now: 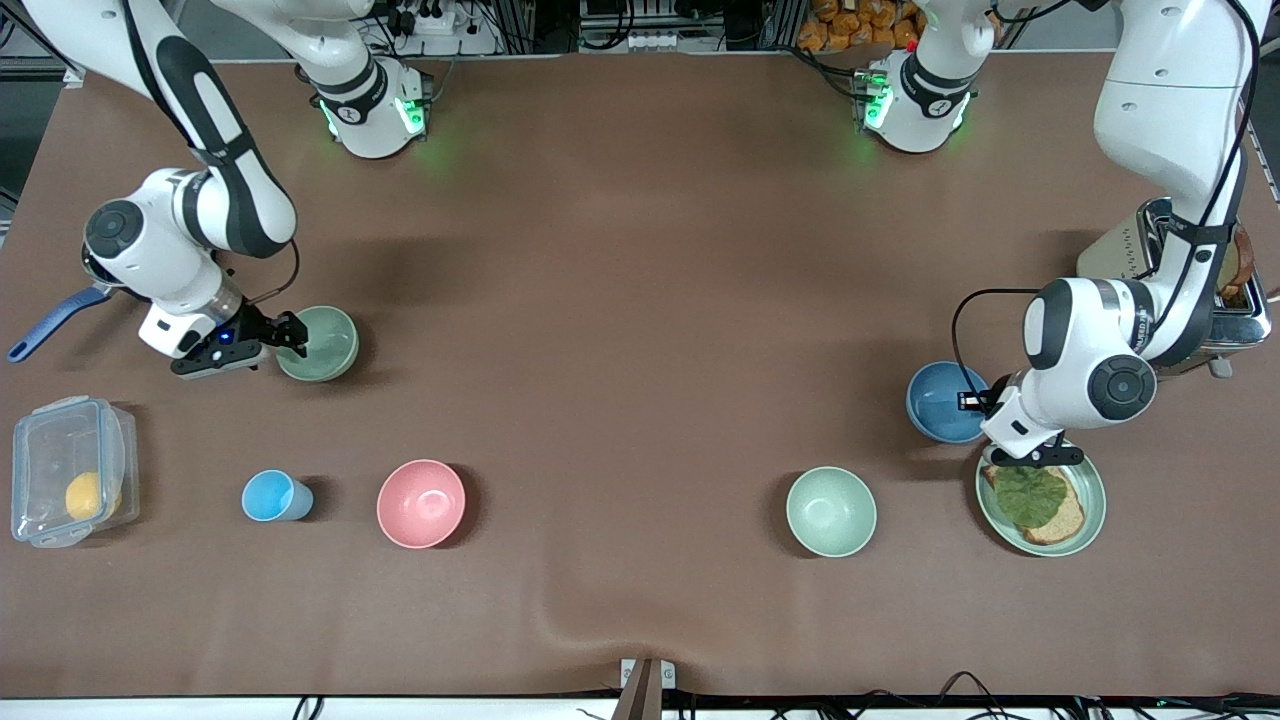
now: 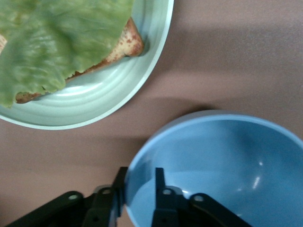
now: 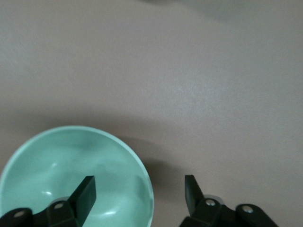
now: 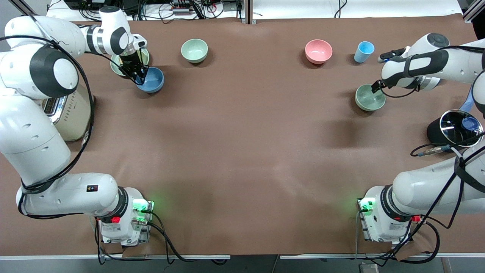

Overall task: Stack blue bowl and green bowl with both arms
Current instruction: 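Grasp the blue bowl with the left gripper while the right gripper grasps the green bowl, then carry the blue bowl and green bowl toward the table center with both grippers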

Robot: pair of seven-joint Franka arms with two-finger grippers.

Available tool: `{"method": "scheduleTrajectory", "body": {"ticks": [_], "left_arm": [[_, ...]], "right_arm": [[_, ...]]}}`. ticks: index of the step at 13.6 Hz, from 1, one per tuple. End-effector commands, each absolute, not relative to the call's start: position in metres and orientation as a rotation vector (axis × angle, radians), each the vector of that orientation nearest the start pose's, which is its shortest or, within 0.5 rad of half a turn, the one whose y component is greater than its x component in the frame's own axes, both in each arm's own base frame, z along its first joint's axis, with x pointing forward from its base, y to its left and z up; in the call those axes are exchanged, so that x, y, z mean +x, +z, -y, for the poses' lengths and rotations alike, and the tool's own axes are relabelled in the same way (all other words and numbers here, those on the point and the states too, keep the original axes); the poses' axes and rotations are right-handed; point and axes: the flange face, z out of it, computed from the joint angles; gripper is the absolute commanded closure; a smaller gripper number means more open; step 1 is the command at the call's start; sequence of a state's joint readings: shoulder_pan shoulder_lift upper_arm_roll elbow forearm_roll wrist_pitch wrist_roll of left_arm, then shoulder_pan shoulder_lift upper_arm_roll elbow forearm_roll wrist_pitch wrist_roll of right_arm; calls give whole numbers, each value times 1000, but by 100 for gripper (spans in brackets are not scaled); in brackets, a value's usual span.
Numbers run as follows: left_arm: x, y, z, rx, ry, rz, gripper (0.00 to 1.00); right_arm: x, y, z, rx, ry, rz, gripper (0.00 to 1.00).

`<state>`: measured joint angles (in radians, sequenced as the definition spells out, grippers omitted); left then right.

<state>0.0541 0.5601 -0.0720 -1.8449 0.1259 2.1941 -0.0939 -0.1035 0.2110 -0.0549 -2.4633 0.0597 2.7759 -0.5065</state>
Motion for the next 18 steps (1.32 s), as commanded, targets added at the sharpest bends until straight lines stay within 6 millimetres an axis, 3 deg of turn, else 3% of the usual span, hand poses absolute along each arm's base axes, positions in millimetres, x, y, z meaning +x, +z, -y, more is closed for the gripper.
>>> {"method": "scheduleTrajectory", "body": {"ticks": [1,4,8,11,14,16,18], "left_arm": [[626,216,-11,-3065,276,-42,100],[629,258,-38,-3145,206,83,100],[623,328,-54,-3228,173,210,100],[620,398,-56,-3327,138,335,100],[619,460,-68,-3438,136,475,100],[620,477,-75,-3496,142,530,100],[620,481,-77,-3562,138,593,100]], "right_arm": [[478,210,99,-3120,-178,518,41],[478,209,100,-3120,-176,514,100],[475,213,91,-3076,-115,384,100],[479,232,70,-3011,-78,296,100],[484,260,28,-2981,-83,164,100],[485,276,-5,-2972,-73,76,100],[483,290,-49,-2963,-81,4,100]]}}
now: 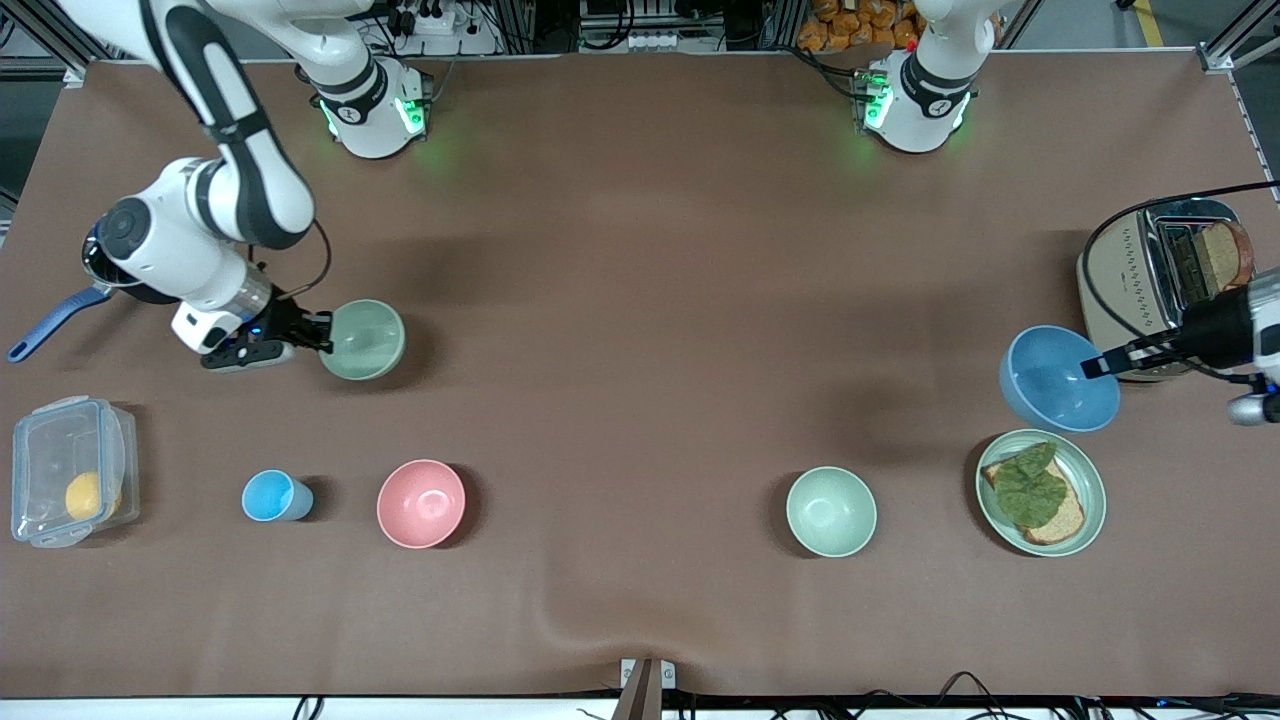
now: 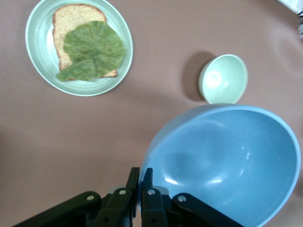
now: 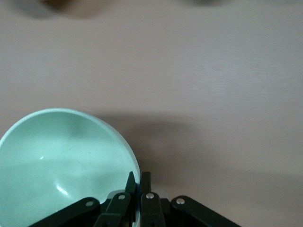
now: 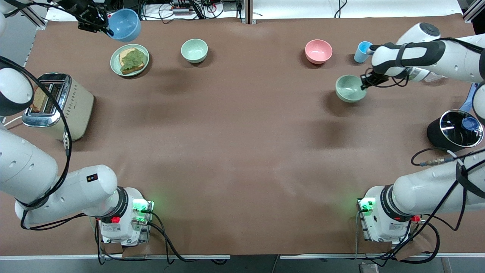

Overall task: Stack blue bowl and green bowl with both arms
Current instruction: 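Carry the blue bowl and green bowl toward the table center with both grippers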

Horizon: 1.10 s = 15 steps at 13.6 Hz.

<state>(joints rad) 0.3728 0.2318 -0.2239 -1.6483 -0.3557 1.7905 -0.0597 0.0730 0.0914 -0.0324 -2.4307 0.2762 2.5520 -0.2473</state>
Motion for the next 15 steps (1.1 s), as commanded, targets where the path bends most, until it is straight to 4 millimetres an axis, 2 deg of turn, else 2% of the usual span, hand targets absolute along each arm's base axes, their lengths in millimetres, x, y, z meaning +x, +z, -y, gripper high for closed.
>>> {"method": "scheduleTrajectory", "body": {"ticks": [1,3,5,8,10,11,13,15], "left_arm": [[621,486,-78,-3614,126,657,100],[619,494,-71,-3676,152,725,100],[621,493,-55,-3673,200,772,100],[624,490,-26,-3677,280,794,100],[625,486,12,-3673,344,755,100],[627,478,27,-3655,399,791,100],[631,469,73,-3636,415,800,100],[632,459,114,-3579,432,865,100]], "right_arm": [[481,291,-71,-2959,-71,-50,100],[475,294,-116,-2949,-60,-160,100],[464,297,-173,-2935,-66,-236,100],[451,300,-238,-2899,-87,-354,100],[437,288,-290,-2890,-71,-426,100],[429,278,-310,-2880,-85,-452,100],[413,257,-349,-2863,-112,-465,100],[403,248,-380,-2853,-94,-508,100]]}}
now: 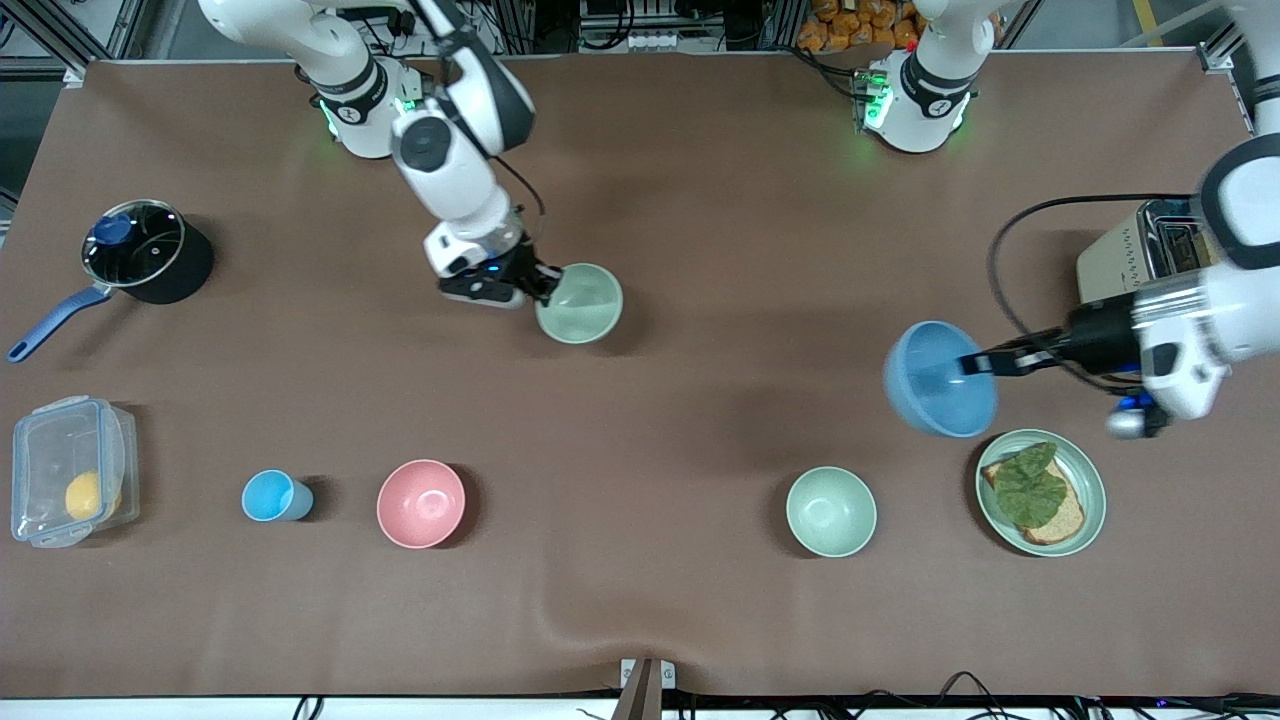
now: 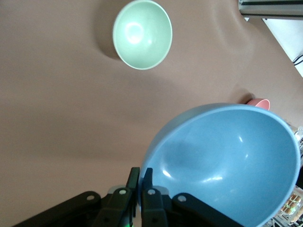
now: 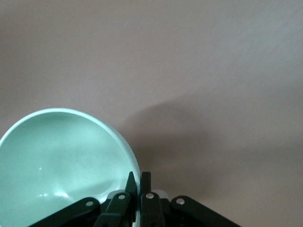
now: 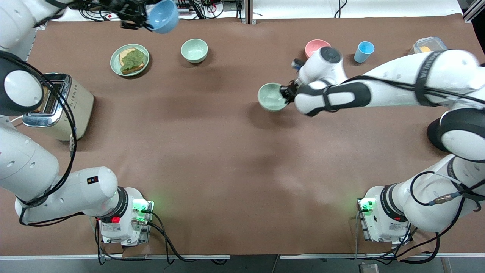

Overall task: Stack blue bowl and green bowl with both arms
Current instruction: 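Carry the blue bowl and green bowl toward the table center with both grippers, then set the green bowl down with the right gripper while the left gripper holds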

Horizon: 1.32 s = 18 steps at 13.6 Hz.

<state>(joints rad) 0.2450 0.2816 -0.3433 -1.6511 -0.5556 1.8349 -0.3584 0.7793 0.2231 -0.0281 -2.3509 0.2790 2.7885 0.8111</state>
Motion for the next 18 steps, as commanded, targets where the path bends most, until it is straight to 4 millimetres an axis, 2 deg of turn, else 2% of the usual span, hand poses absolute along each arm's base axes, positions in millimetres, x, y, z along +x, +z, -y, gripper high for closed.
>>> {"method": "scheduleTrajectory", "body": {"ticks": [1,2,5,6,8,10,12,14,16,18], "left_arm": [[630,455,131,2503,-308,-614,100],[629,451,148,2501,-328,-641,100],[615,441,223,2501,-379,-721,100],[608,439,243,2525,-382,-743,100],[579,412,284,2571,-304,-785,100],[554,394,294,2564,-187,-811,100],[545,380,305,2574,-211,-804,100],[539,370,308,2589,-236,-809,100],[533,362,315,2597,-259,-806,100],[511,352,340,2626,-299,-783,100]], "right_arm": [[400,246,-387,-2854,-91,-503,100],[395,244,-392,-2858,-86,-491,100],[375,222,-422,-2875,-53,-516,100],[371,215,-427,-2883,-45,-516,100],[371,212,-427,-2887,-42,-520,98],[378,209,-429,-2874,-43,-586,13],[385,208,-433,-2850,-39,-666,0],[399,215,-431,-2838,-31,-704,0],[422,225,-422,-2850,44,-776,0],[441,246,-419,-2889,182,-851,0]]}}
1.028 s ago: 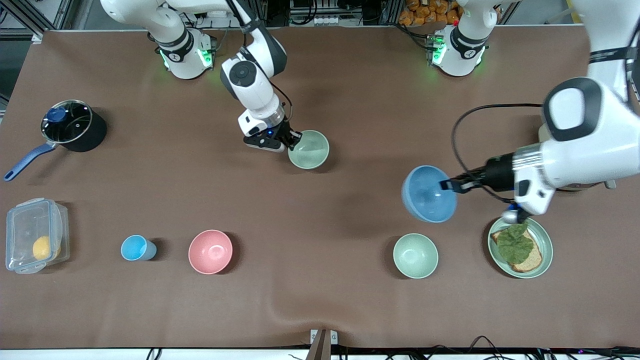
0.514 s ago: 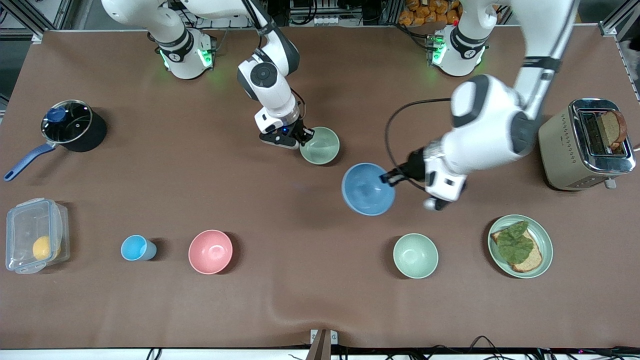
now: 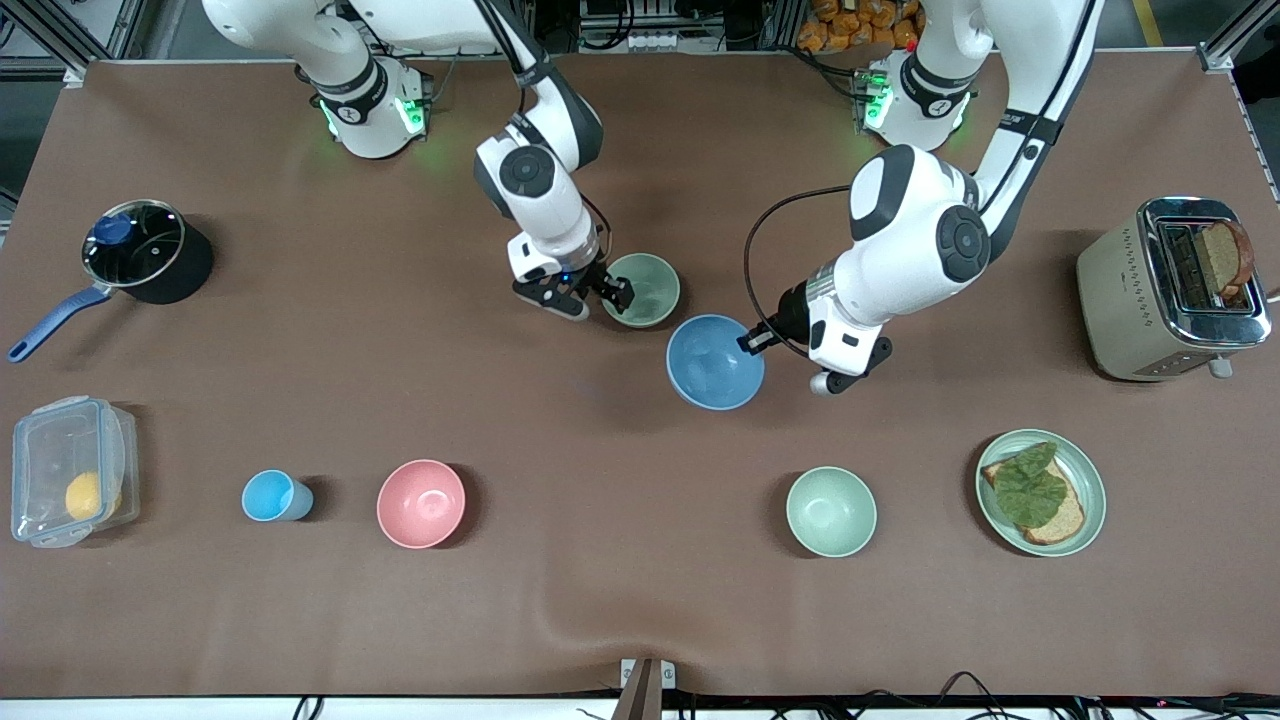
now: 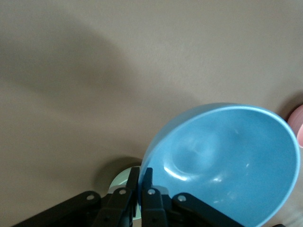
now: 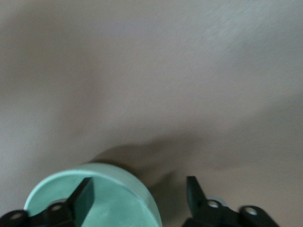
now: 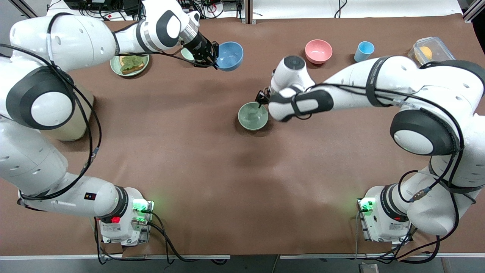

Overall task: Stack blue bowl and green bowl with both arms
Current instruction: 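Set the green bowl down with the right gripper while the left gripper holds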

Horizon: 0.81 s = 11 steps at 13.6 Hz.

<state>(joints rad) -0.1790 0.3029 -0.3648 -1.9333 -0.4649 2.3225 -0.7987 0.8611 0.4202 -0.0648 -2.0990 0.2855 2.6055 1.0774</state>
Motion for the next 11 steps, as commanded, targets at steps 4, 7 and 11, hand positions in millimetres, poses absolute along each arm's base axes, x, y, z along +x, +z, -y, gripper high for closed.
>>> {"method": "scheduleTrajectory", "body": {"ticks": [4,7,11], "left_arm": [[483,327,378,-3328,427,939,100],[468,303,394,-3275,448,896,100],[439,279,434,-3239,447,873,100]], "right_arm": [[506,247,-356,-2818,311,-1095,0],[509,225,-352,-2471,580,-1393,0],[501,190,-358,-2310,689,-1537,0]]}}
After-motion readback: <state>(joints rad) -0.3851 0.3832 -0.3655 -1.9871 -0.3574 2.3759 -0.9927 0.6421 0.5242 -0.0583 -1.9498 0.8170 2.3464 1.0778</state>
